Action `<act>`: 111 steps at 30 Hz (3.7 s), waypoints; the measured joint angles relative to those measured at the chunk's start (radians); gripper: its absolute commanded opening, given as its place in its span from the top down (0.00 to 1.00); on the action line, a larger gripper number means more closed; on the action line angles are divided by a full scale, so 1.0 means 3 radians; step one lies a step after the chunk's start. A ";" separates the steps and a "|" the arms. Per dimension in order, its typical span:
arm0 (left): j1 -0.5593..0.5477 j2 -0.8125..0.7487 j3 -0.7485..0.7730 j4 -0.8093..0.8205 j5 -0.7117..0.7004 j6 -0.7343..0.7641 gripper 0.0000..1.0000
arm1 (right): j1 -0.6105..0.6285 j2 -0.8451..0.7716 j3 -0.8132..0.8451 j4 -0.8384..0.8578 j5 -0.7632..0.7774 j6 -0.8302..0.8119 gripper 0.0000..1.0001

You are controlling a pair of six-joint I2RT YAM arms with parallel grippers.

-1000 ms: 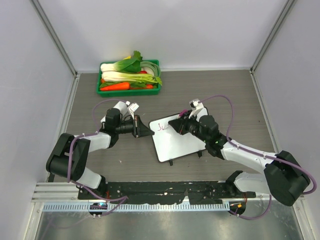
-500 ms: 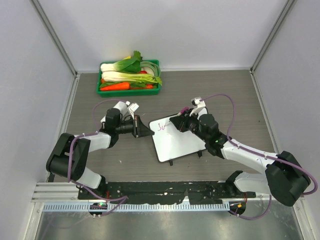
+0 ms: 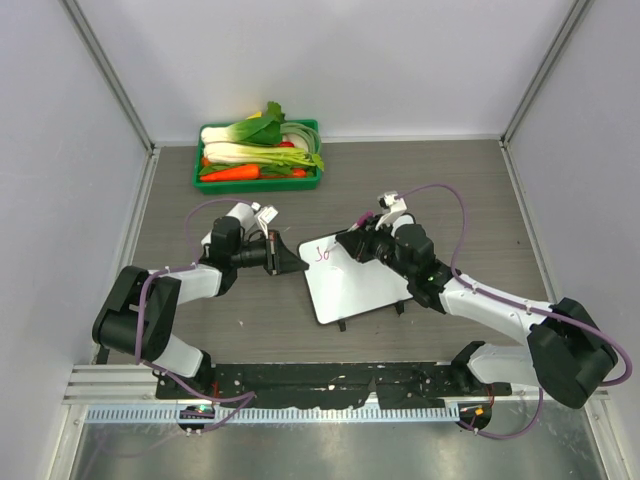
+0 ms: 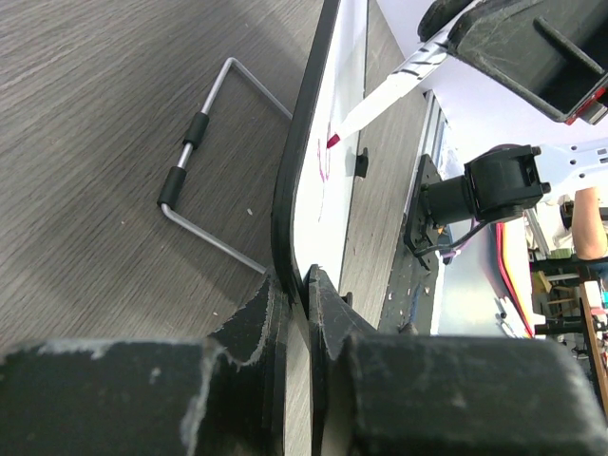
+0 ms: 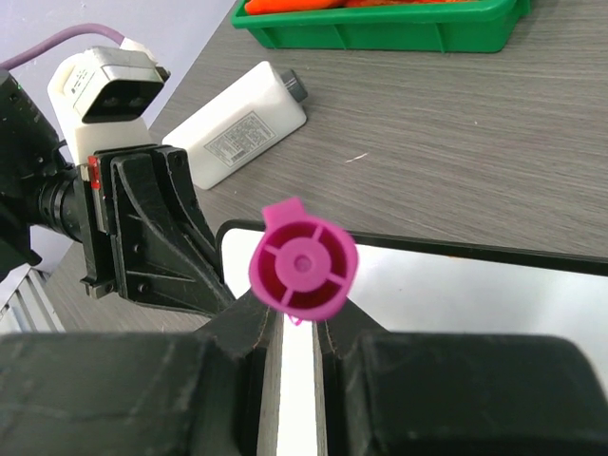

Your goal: Write a sentence on the whiteboard

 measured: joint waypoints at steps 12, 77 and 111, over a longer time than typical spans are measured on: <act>0.0000 0.0001 0.0000 0.0023 0.0013 -0.0022 1.00 | -0.0001 -0.0102 -0.0001 -0.0069 -0.0080 0.0033 0.99; 0.0006 0.0027 0.0000 0.0061 0.0046 -0.0046 1.00 | -0.0009 -0.0379 -0.0130 -0.0281 0.0352 0.0114 0.99; 0.0013 0.0048 0.0000 0.0065 0.0043 -0.0050 1.00 | -0.0008 -0.0355 -0.0220 -0.0278 0.0300 0.0080 0.99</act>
